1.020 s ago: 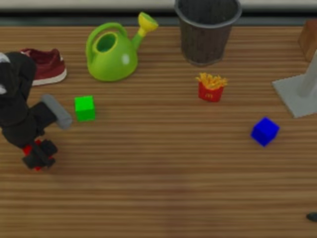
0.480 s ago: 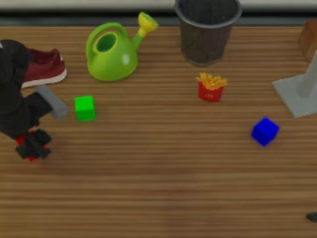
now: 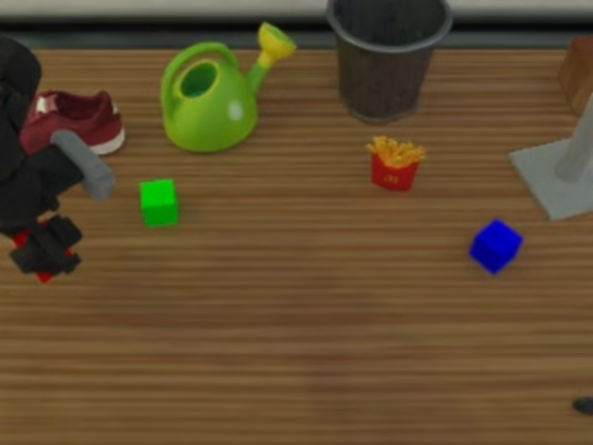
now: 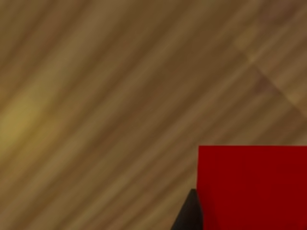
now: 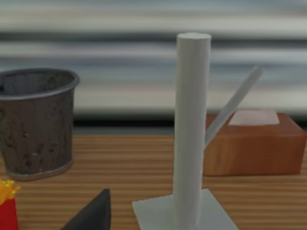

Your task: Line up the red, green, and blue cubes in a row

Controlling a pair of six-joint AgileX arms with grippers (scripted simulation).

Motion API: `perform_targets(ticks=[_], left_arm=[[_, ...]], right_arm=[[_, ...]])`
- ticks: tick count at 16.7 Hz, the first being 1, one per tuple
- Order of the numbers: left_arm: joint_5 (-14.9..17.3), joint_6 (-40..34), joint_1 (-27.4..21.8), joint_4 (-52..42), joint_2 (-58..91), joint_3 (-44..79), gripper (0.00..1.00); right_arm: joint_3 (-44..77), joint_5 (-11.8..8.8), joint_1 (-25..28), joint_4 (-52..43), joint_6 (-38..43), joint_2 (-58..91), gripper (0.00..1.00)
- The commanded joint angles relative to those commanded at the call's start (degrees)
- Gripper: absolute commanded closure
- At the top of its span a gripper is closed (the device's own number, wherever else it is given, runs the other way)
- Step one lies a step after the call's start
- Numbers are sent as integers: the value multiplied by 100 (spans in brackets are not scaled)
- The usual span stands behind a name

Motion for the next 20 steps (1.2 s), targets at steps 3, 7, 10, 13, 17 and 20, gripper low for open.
perform_targets(ticks=[3, 7, 10, 13, 17, 20], left_arm=[[-3, 48, -117, -8, 46, 29, 100], [-2, 329, -882, -192, 188, 361, 100], [6, 675, -1757, -401, 335, 689, 100], [13, 998, -2620, -583, 452, 987, 100], [12, 1165, -3040, -666, 487, 1151, 100], [9, 1165, -3019, -651, 464, 1133, 100]], right_arm=[[0, 0, 0, 0, 0, 0, 0], [0, 0, 0, 0, 0, 0, 0], [0, 0, 0, 0, 0, 0, 0], [0, 0, 0, 0, 0, 0, 0], [0, 0, 0, 0, 0, 0, 0], [0, 0, 0, 0, 0, 0, 0]])
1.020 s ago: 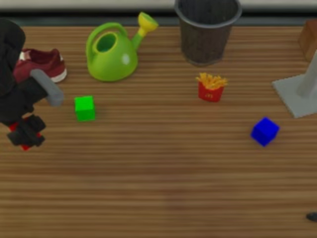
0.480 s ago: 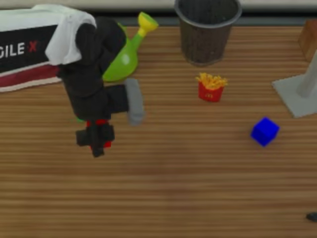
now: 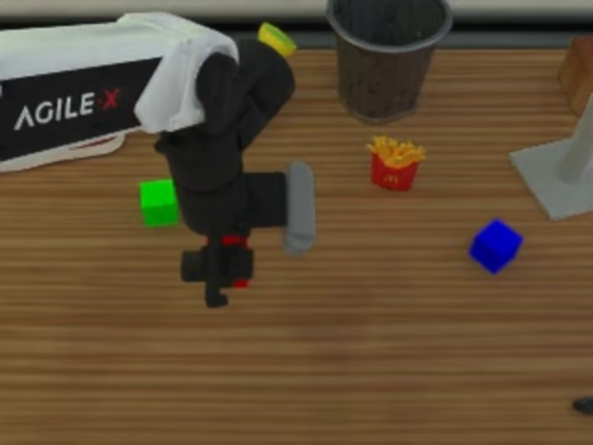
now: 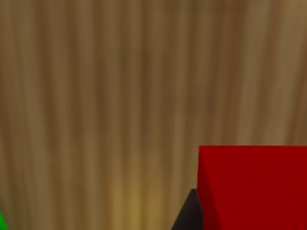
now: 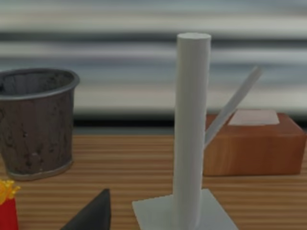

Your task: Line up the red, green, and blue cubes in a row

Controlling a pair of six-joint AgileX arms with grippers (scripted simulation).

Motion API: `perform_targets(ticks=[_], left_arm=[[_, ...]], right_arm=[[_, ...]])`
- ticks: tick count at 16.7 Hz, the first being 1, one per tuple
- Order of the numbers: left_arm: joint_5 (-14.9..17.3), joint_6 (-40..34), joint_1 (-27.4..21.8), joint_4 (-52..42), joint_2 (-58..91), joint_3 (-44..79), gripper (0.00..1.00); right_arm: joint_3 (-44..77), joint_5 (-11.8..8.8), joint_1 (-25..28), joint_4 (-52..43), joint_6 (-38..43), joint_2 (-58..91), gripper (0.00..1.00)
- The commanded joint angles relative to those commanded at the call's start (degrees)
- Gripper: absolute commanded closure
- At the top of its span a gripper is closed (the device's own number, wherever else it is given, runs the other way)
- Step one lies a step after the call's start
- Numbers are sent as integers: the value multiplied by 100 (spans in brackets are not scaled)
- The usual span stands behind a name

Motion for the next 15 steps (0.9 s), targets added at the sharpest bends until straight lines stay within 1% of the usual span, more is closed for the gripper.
perform_targets(ticks=[3, 8, 13, 15], left_arm=[[-4, -28, 16, 234, 100, -145, 100], [8, -15, -29, 1250, 554, -682, 100], [7, -10, -39, 1396, 643, -772, 100], [7, -10, -39, 1396, 643, -772, 85]], right_arm=[[0, 0, 0, 0, 0, 0, 0], [0, 0, 0, 0, 0, 0, 0], [0, 0, 0, 0, 0, 0, 0], [0, 0, 0, 0, 0, 0, 0]])
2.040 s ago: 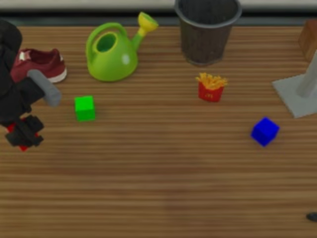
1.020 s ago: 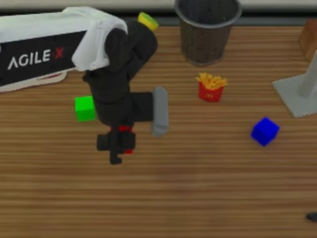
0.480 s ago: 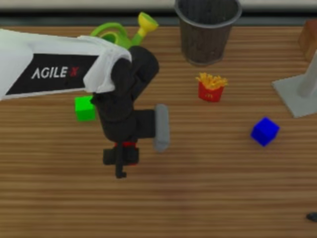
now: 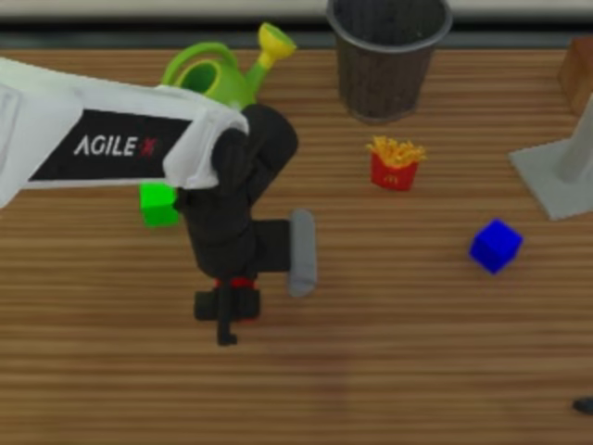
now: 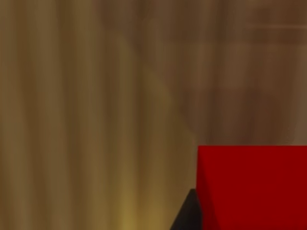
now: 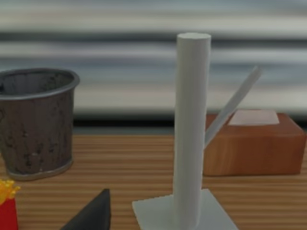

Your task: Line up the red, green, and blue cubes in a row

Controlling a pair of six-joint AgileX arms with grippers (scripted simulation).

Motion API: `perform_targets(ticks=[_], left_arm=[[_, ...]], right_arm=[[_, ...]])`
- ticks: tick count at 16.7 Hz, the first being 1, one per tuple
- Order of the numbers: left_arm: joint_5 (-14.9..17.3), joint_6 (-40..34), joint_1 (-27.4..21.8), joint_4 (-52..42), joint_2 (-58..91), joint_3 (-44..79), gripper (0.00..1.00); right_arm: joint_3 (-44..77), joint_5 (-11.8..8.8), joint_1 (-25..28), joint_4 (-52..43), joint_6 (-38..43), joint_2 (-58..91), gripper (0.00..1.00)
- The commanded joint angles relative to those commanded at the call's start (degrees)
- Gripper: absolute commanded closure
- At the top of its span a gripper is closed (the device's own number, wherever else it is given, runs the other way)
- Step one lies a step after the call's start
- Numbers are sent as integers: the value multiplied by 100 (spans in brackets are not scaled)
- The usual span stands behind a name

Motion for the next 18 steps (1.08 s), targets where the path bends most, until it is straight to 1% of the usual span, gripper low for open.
perform_targets(ticks=[11, 12, 18], left_arm=[[0, 0, 0, 0, 0, 0, 2], [0, 0, 0, 0, 0, 0, 0], [0, 0, 0, 0, 0, 0, 0]], right_arm=[[0, 0, 0, 0, 0, 0, 0], [0, 0, 0, 0, 0, 0, 0], [0, 0, 0, 0, 0, 0, 0]])
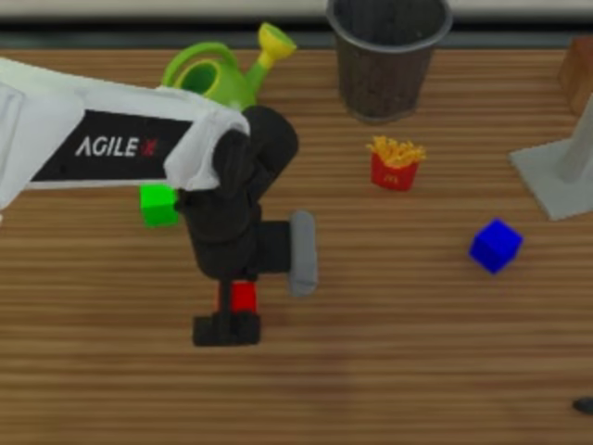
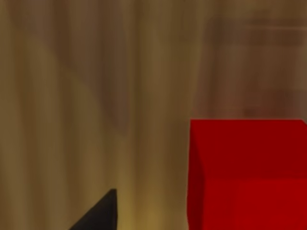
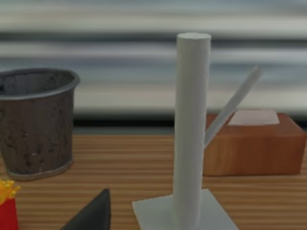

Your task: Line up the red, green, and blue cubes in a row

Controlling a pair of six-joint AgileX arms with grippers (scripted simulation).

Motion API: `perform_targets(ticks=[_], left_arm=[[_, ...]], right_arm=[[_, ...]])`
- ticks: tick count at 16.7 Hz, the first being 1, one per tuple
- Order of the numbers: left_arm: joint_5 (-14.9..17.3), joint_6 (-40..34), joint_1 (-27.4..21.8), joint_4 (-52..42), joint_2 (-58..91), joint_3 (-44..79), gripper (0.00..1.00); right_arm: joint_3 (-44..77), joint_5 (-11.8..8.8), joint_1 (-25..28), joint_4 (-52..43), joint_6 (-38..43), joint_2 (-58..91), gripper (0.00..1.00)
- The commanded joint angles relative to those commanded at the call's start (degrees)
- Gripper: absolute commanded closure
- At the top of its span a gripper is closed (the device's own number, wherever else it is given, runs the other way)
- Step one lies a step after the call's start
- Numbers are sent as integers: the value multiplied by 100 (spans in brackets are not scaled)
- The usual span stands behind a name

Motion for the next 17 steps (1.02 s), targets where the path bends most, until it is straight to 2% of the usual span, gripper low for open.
perform_targets(ticks=[4, 11, 17], left_arm=[[-3, -2, 25, -101, -40, 75, 0], [-3, 8, 131, -1376, -581, 777, 0], [-6, -67, 121, -1417, -559, 840, 0]], right_arm=[[0, 0, 0, 0, 0, 0, 0], [0, 0, 0, 0, 0, 0, 0], [0, 0, 0, 0, 0, 0, 0]])
